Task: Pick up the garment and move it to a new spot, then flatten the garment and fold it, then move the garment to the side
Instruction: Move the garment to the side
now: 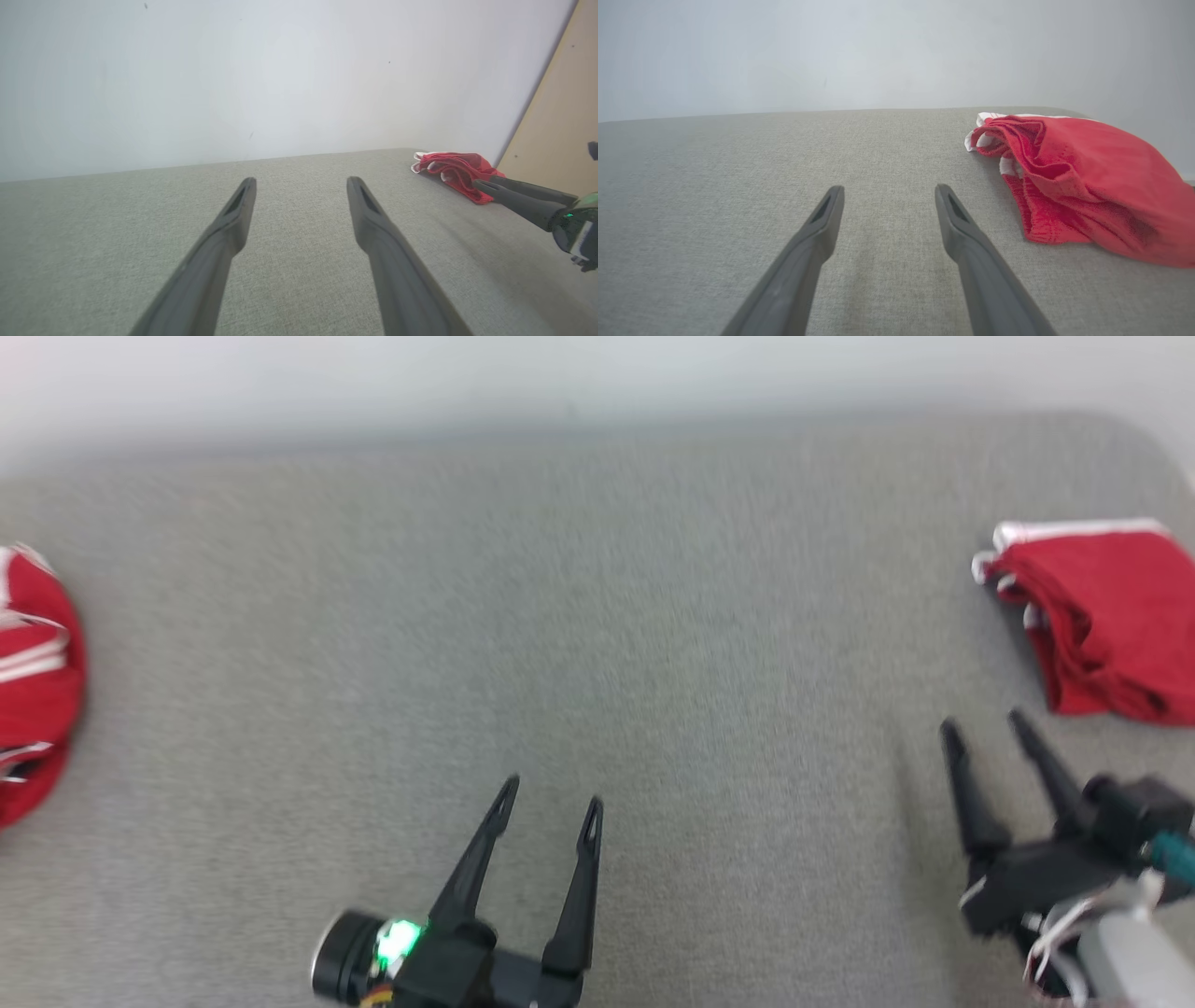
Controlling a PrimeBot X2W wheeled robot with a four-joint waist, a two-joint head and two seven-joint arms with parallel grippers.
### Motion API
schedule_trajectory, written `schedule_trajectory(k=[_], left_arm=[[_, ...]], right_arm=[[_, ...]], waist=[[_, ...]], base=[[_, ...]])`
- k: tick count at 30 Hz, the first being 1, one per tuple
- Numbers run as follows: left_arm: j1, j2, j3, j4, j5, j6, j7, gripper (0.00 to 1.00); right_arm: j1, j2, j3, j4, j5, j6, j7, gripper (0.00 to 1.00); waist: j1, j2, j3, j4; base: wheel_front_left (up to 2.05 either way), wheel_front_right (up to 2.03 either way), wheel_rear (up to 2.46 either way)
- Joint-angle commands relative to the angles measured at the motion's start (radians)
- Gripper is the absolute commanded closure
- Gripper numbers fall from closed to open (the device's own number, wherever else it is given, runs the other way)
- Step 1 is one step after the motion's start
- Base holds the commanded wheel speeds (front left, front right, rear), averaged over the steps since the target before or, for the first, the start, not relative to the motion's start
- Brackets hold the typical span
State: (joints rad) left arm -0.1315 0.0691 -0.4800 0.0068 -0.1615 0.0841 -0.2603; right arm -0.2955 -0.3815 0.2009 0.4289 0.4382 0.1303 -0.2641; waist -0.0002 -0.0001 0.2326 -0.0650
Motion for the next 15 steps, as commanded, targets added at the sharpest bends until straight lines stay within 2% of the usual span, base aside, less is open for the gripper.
schedule_trajectory(k=[1, 7, 15], left_arm=[[0.027, -0.004, 0.003, -0.006, -0.005, 0.003, -0.005, 0.00], [0.122, 0.002, 0.046, 0.006, -0.032, 0.008, -0.005, 0.00], [0.202, -0.003, 0.128, 0.039, -0.054, 0.010, -0.005, 0.00]], right_arm=[[0.034, 0.006, 0.003, -0.014, 0.008, 0.001, -0.001, 0.00], [0.169, 0.078, -0.039, -0.141, -0.001, 0.001, -0.001, 0.00], [0.328, 0.165, -0.087, -0.331, -0.055, 0.001, -0.001, 0.00]], waist=[[0.0002, 0.0001, -0.116, 0.060], [0.0002, 0.0001, -0.213, 0.074], [0.0002, 0.0001, -0.265, 0.045]], base=[[0.00, 0.00, 0.00], [0.00, 0.00, 0.00], [0.00, 0.00, 0.00]])
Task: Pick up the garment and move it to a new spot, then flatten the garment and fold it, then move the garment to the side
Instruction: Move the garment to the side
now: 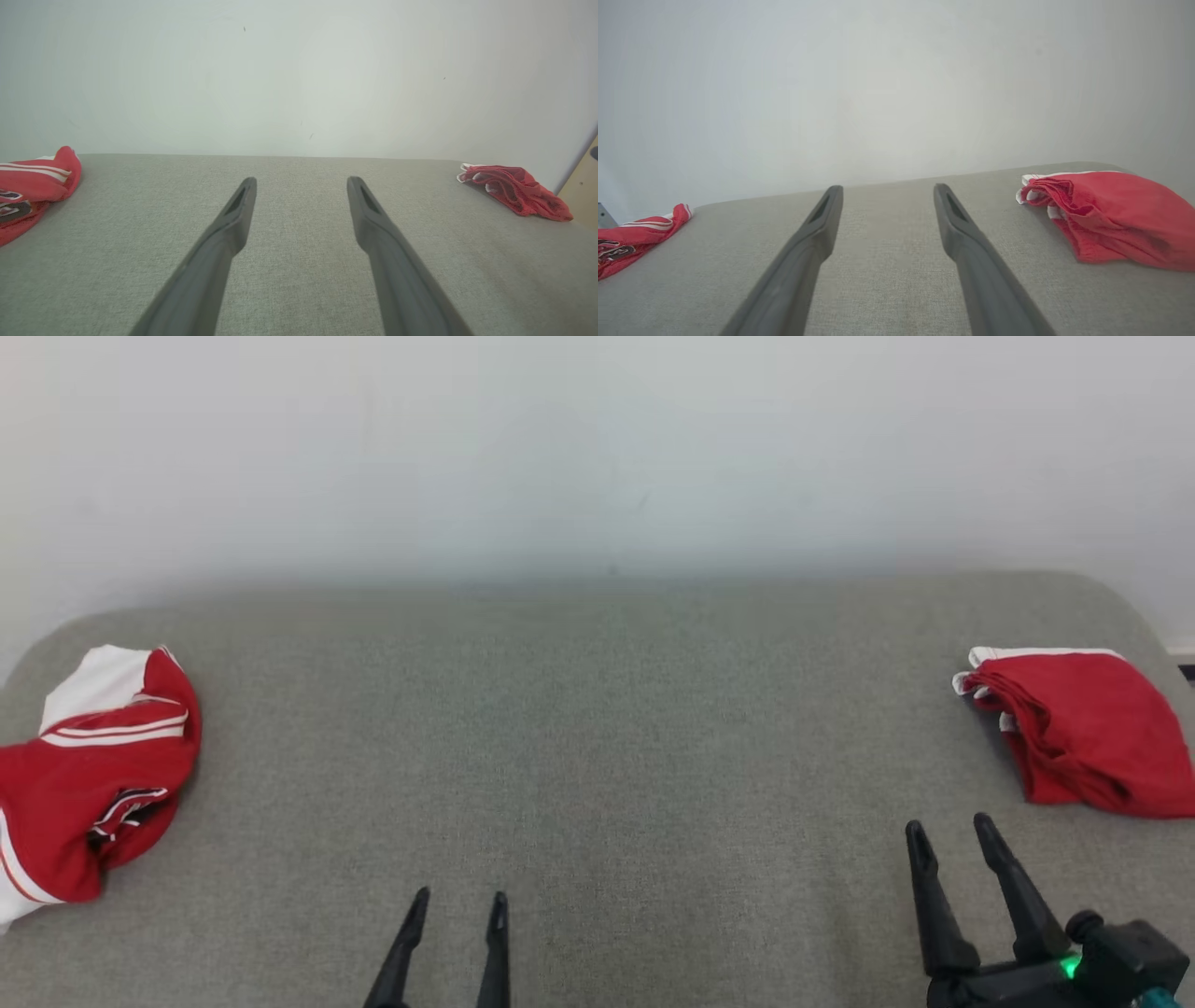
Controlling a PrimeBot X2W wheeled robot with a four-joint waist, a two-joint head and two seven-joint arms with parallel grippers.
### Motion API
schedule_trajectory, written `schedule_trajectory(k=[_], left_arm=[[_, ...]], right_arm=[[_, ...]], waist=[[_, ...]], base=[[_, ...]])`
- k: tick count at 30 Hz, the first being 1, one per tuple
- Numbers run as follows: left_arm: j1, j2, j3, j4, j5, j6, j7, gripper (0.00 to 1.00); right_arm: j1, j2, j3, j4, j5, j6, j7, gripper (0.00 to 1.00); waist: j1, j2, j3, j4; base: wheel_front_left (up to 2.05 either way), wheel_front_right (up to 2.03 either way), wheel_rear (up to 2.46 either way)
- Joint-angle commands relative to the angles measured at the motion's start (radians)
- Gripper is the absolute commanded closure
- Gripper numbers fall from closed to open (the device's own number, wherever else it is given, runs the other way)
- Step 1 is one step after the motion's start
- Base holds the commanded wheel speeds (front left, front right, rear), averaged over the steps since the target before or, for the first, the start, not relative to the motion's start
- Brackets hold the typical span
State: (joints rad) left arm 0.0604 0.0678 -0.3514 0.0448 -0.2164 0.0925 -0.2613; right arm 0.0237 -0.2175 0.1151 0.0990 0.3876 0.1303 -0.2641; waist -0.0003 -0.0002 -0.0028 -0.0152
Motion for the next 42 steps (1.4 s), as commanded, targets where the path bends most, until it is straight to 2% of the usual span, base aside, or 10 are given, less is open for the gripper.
schedule_trajectory(k=[1, 7, 14, 21, 42], left_arm=[[0.018, -0.003, 0.014, 0.002, 0.000, 0.004, -0.004, 0.00], [0.072, -0.011, 0.085, 0.001, 0.005, 0.002, -0.004, 0.00], [0.117, -0.015, 0.143, 0.005, 0.040, -0.019, -0.004, 0.00], [0.135, -0.017, 0.155, 0.008, 0.087, -0.040, -0.004, 0.00], [0.149, -0.018, 0.159, 0.039, 0.102, -0.062, -0.004, 0.00]], right_arm=[[0.024, 0.007, 0.004, -0.021, -0.011, 0.001, -0.001, 0.00], [0.103, 0.017, 0.030, -0.113, -0.056, 0.001, -0.001, 0.00], [0.175, 0.008, 0.032, -0.124, -0.093, 0.001, -0.001, 0.00], [0.195, 0.015, 0.026, -0.113, -0.103, 0.001, -0.001, 0.00], [0.190, 0.026, 0.031, -0.086, -0.108, 0.001, -0.001, 0.00]], waist=[[0.0003, 0.0002, -0.035, -0.011], [0.0003, 0.0002, -0.064, -0.036], [0.0003, 0.0002, -0.097, -0.045], [0.0003, 0.0002, -0.108, -0.047], [0.0003, 0.0002, -0.110, -0.046]], base=[[0.00, 0.00, 0.00], [0.00, 0.00, 0.00], [0.00, 0.00, 0.00], [0.00, 0.00, 0.00], [0.00, 0.00, 0.00]])
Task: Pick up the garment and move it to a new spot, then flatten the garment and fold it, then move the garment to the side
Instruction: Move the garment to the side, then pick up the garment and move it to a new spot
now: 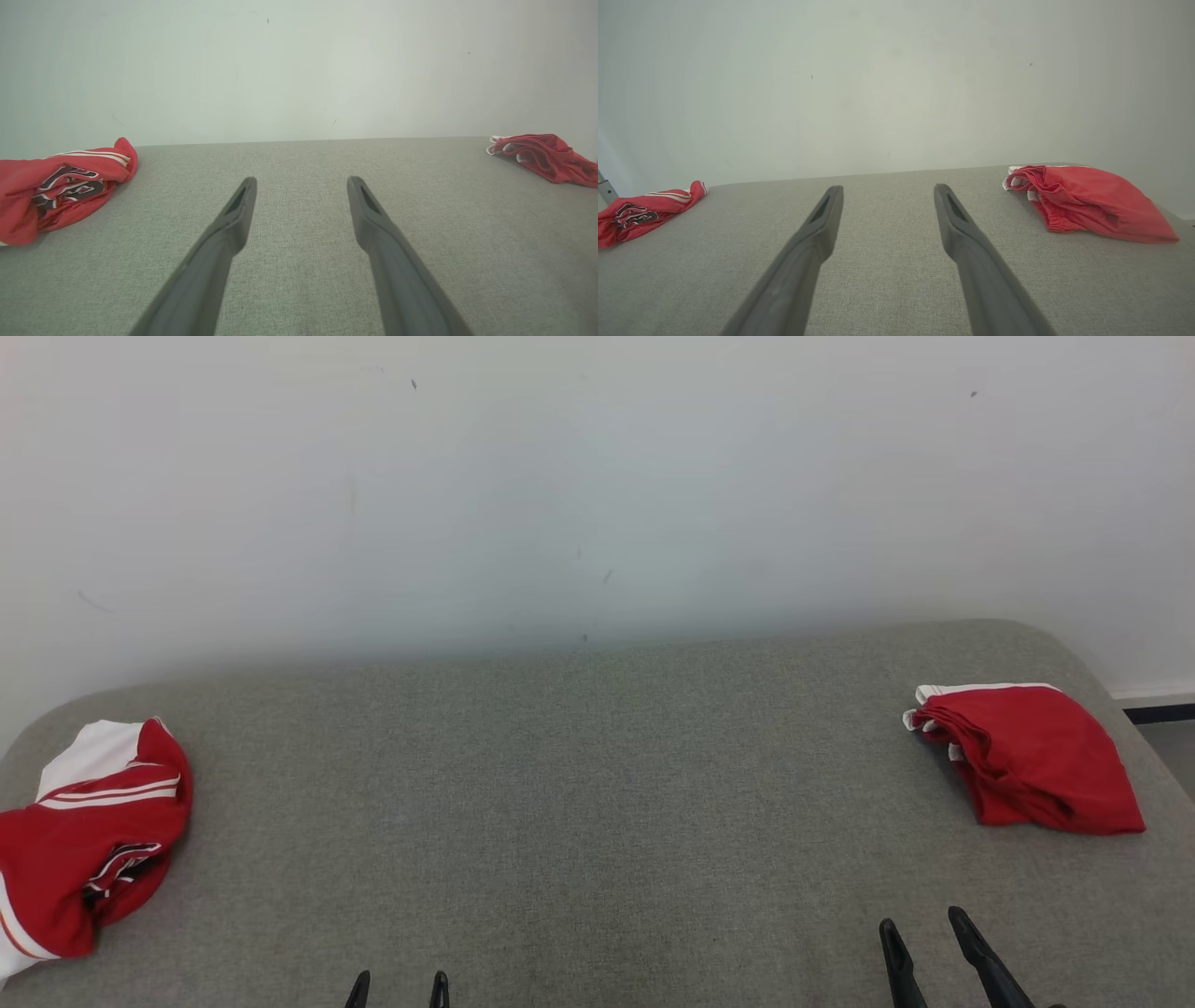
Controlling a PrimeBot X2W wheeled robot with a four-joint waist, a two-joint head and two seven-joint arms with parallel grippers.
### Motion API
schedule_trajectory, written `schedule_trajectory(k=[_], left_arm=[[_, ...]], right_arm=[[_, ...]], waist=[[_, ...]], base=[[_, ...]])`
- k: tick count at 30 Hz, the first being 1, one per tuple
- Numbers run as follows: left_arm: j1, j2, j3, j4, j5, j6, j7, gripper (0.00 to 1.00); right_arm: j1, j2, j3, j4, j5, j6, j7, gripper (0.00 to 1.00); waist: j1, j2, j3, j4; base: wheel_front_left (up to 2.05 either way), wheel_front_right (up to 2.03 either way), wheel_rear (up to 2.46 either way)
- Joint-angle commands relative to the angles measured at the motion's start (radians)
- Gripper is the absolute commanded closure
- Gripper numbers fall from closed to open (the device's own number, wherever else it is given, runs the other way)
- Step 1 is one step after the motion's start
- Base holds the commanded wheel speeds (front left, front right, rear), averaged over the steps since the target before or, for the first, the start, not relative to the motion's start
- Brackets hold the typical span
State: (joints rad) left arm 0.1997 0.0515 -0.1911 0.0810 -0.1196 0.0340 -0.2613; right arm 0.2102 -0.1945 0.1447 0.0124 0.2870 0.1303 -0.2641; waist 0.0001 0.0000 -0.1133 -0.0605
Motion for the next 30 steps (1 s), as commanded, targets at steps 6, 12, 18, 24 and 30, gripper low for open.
schedule_trajectory(k=[6, 12, 18, 24, 30], left_arm=[[0.010, -0.002, -0.005, 0.008, -0.002, -0.004, -0.004, 0.00], [0.009, -0.002, -0.008, 0.013, 0.001, -0.007, -0.004, 0.00], [0.011, -0.002, -0.009, 0.017, 0.005, -0.009, -0.004, 0.00], [0.002, -0.002, -0.013, 0.022, 0.013, -0.014, -0.004, 0.00], [-0.004, -0.002, -0.017, 0.025, 0.015, -0.013, -0.004, 0.00]], right_arm=[[0.001, 0.005, 0.006, 0.001, -0.009, 0.001, -0.001, 0.00], [0.005, 0.006, 0.004, -0.001, -0.010, 0.001, -0.001, 0.00], [0.012, 0.005, 0.006, -0.002, -0.010, 0.001, -0.001, 0.00], [0.004, 0.000, 0.012, 0.004, -0.003, 0.001, -0.001, 0.00], [0.002, 0.001, 0.014, 0.006, -0.002, 0.001, -0.001, 0.00]], waist=[[-0.0001, 0.0000, 0.000, -0.001], [-0.0001, 0.0000, -0.001, 0.000], [-0.0001, 0.0000, -0.003, 0.002], [-0.0001, 0.0000, 0.001, 0.006], [-0.0001, 0.0000, 0.002, 0.018]], base=[[0.00, 0.00, 0.00], [0.00, 0.00, 0.00], [0.00, 0.00, 0.00], [0.00, 0.00, 0.00], [0.00, 0.00, 0.00]])
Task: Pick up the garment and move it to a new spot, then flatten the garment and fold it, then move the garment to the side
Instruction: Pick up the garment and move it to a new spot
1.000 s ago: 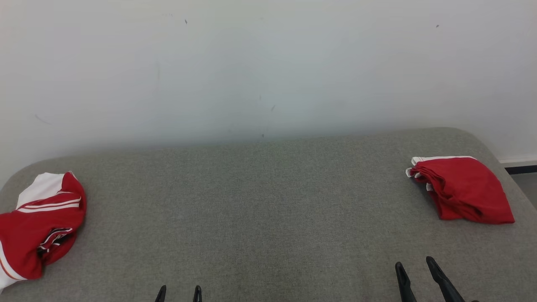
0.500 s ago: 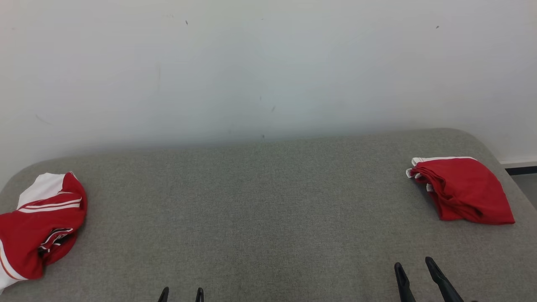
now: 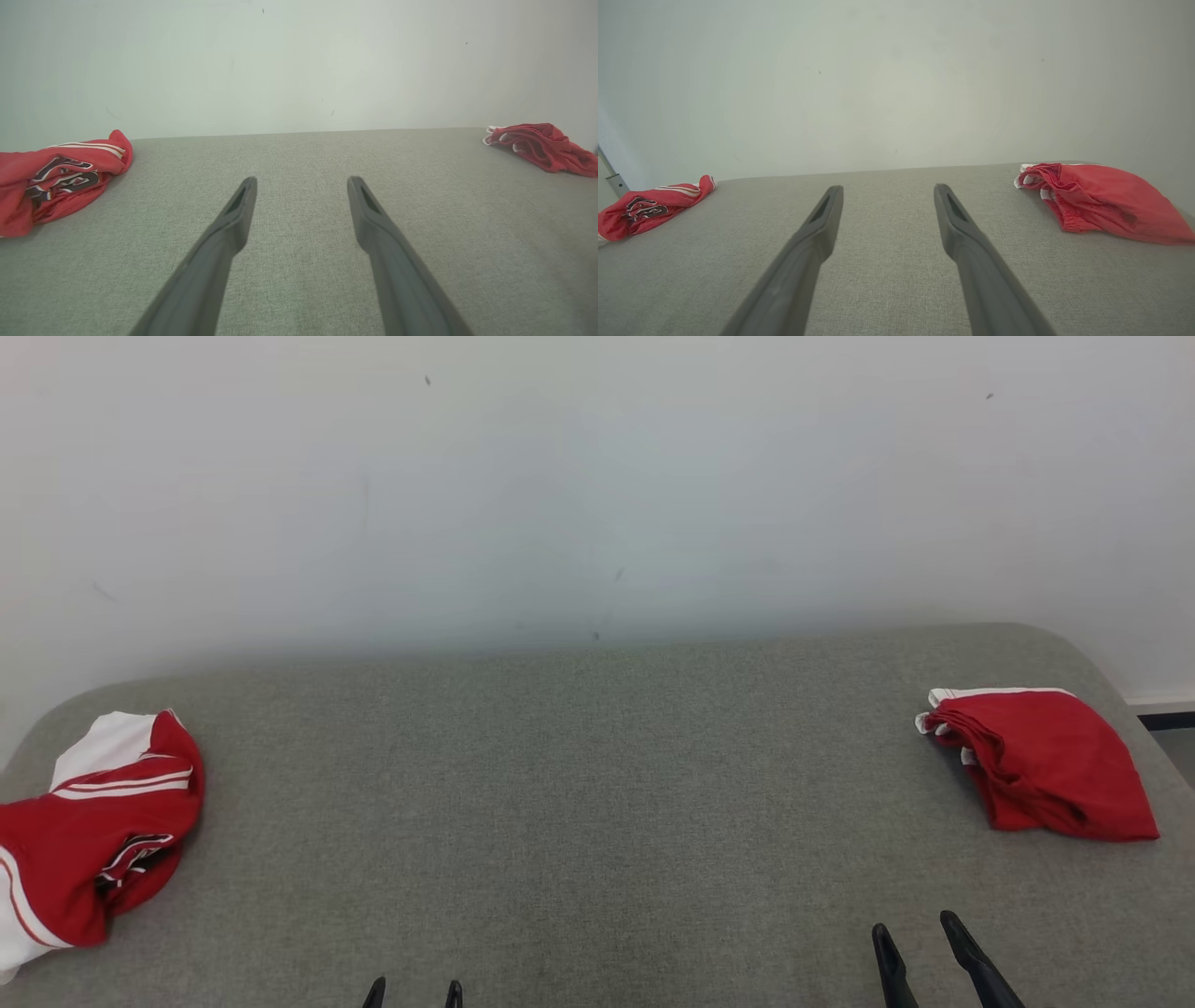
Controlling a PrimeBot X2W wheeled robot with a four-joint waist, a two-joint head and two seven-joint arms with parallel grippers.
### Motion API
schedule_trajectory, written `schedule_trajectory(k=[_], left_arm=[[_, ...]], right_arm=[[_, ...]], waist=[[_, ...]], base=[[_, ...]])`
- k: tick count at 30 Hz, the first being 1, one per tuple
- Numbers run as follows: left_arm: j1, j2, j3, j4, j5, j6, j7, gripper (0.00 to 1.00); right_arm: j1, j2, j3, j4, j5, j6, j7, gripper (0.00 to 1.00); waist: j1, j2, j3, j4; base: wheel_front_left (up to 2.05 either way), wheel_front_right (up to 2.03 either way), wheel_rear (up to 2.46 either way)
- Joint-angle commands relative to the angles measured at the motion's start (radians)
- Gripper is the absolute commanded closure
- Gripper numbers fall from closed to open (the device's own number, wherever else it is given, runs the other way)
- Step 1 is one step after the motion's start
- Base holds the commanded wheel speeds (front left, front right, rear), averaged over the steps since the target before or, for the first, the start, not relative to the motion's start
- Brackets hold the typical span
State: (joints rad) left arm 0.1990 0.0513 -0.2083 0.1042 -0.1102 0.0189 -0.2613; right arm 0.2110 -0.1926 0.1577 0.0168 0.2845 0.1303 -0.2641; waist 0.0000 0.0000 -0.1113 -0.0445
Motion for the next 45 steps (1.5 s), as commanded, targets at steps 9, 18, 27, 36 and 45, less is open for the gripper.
schedule_trajectory(k=[9, 18, 27, 36, 45], left_arm=[[-0.009, -0.001, 0.003, -0.010, 0.011, 0.016, -0.004, 0.00], [-0.017, -0.001, 0.002, -0.022, 0.014, 0.022, -0.004, 0.00], [-0.012, -0.001, 0.010, -0.033, 0.024, 0.021, -0.004, 0.00], [-0.008, -0.001, 0.012, -0.038, 0.016, 0.025, -0.004, 0.00], [-0.014, -0.001, 0.013, -0.039, 0.013, 0.025, -0.004, 0.00]], right_arm=[[-0.006, 0.010, 0.019, 0.003, 0.003, 0.001, -0.001, 0.00], [-0.015, 0.020, 0.033, 0.004, 0.004, 0.001, -0.001, 0.00], [-0.022, 0.026, 0.041, 0.005, 0.006, 0.001, -0.001, 0.00], [-0.025, 0.024, 0.055, 0.008, 0.010, 0.001, -0.001, 0.00], [-0.025, 0.023, 0.056, 0.009, 0.011, 0.001, -0.001, 0.00]], waist=[[0.0000, 0.0000, 0.012, 0.070], [0.0000, 0.0000, 0.021, 0.190], [0.0000, 0.0000, 0.022, 0.301], [0.0000, 0.0000, 0.031, 0.375], [0.0000, 0.0000, 0.034, 0.418]], base=[[0.00, 0.00, 0.00], [0.00, 0.00, 0.00], [0.00, 0.00, 0.00], [0.00, 0.00, 0.00], [0.00, 0.00, 0.00]])
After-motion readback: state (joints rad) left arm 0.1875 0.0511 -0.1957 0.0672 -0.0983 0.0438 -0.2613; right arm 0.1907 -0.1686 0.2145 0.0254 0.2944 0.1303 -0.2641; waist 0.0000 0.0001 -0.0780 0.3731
